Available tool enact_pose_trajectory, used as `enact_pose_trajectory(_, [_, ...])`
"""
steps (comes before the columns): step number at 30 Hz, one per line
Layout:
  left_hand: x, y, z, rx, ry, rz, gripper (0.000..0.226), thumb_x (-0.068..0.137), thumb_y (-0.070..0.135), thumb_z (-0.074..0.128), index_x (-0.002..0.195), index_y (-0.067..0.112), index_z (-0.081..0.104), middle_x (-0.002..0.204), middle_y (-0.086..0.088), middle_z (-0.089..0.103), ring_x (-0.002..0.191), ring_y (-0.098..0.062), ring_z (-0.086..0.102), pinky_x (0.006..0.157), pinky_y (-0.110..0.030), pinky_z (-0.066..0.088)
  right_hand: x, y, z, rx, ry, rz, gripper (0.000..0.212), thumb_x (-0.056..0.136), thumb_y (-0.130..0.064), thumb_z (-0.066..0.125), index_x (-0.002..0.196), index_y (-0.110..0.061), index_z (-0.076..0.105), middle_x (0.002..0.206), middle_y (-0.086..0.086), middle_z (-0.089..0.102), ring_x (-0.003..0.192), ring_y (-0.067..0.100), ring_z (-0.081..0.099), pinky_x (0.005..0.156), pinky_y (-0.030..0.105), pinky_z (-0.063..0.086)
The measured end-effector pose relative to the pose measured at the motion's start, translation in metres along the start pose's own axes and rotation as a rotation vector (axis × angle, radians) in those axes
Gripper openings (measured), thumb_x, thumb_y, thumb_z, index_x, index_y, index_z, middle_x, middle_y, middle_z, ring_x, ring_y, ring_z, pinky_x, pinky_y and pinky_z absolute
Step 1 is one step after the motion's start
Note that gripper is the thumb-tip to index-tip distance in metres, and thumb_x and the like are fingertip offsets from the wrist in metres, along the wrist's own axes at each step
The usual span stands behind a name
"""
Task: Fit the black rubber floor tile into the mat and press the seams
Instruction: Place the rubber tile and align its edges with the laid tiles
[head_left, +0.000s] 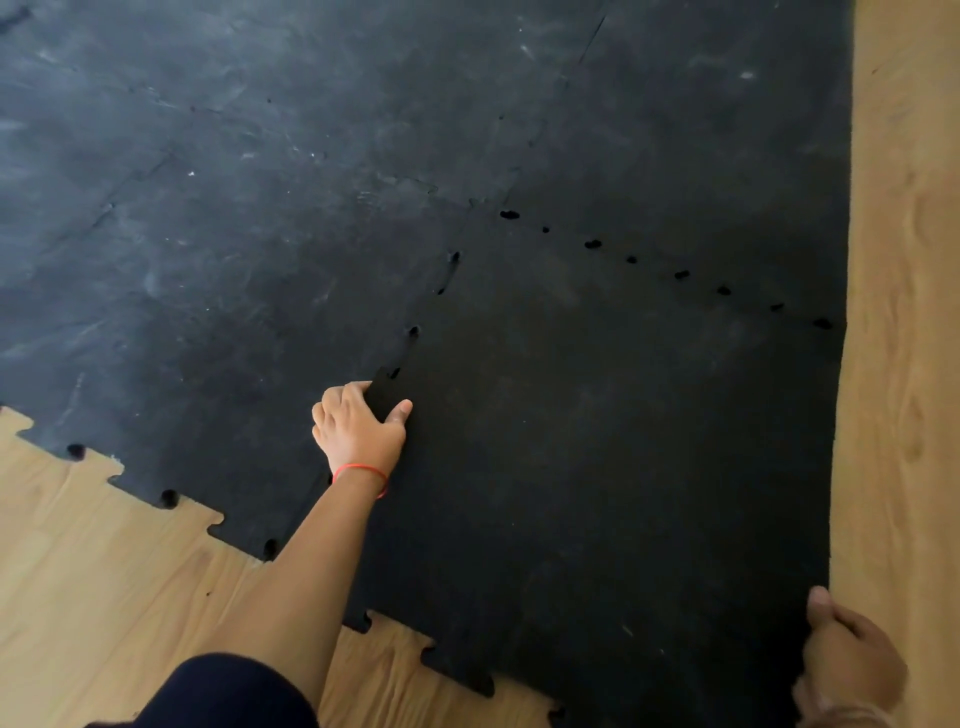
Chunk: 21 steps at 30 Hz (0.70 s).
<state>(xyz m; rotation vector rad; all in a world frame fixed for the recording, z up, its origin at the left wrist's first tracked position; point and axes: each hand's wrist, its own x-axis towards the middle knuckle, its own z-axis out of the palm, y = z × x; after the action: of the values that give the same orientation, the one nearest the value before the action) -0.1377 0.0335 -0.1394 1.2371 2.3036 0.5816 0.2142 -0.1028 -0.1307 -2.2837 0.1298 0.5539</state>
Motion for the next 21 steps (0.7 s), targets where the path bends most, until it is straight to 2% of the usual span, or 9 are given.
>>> enact_pose_trajectory(5, [0.004, -0.002, 0.003, 0.004, 0.014, 0.041, 0.052, 0.08, 0.033, 0.065, 0.122, 0.006, 0.047, 0.128, -0.016, 0.044, 0.122, -0.033, 0.034, 0.103, -0.042, 0.026, -0.001, -0.006, 0.006, -0.046, 0.049, 0.017, 0.028, 0.092, -0.017, 0.049, 0.115, -0.004, 0.057, 0.117, 0.02, 0.057, 0.109, 0.032, 0.051, 0.092, 0.038, 0.037])
enact_pose_trajectory(10, [0.005, -0.006, 0.003, 0.021, 0.006, 0.072, 0.053, 0.081, 0.034, 0.064, 0.122, 0.006, 0.046, 0.128, -0.016, 0.044, 0.121, -0.033, 0.034, 0.102, -0.042, 0.026, -0.001, -0.008, 0.002, -0.117, 0.005, 0.008, 0.03, 0.093, -0.017, 0.049, 0.117, -0.001, 0.056, 0.122, 0.021, 0.054, 0.113, 0.034, 0.048, 0.1, 0.042, 0.035])
enact_pose_trajectory(15, [0.004, -0.001, 0.007, 0.045, 0.005, 0.095, 0.053, 0.082, 0.034, 0.063, 0.122, 0.005, 0.045, 0.128, -0.016, 0.044, 0.121, -0.033, 0.033, 0.101, -0.042, 0.026, 0.011, -0.012, 0.001, -0.144, -0.029, 0.006, 0.03, 0.093, -0.016, 0.047, 0.118, -0.001, 0.054, 0.124, 0.022, 0.052, 0.115, 0.034, 0.047, 0.098, 0.043, 0.034])
enact_pose_trajectory(19, [0.004, 0.001, 0.008, 0.074, -0.013, 0.074, 0.053, 0.083, 0.035, 0.06, 0.124, 0.006, 0.043, 0.129, -0.016, 0.042, 0.122, -0.033, 0.033, 0.102, -0.042, 0.026, 0.015, -0.009, -0.002, -0.299, -0.06, -0.083, 0.032, 0.093, -0.019, 0.048, 0.114, 0.003, 0.056, 0.119, 0.025, 0.053, 0.11, 0.04, 0.046, 0.098, 0.045, 0.033])
enact_pose_trajectory(21, [0.001, 0.001, 0.008, 0.091, 0.004, 0.076, 0.054, 0.085, 0.036, 0.058, 0.127, 0.006, 0.042, 0.129, -0.016, 0.042, 0.121, -0.034, 0.033, 0.102, -0.042, 0.026, 0.017, -0.015, -0.001, -0.506, -0.038, -0.155, 0.038, 0.09, -0.023, 0.052, 0.118, 0.002, 0.053, 0.124, 0.026, 0.049, 0.117, 0.042, 0.041, 0.103, 0.046, 0.028])
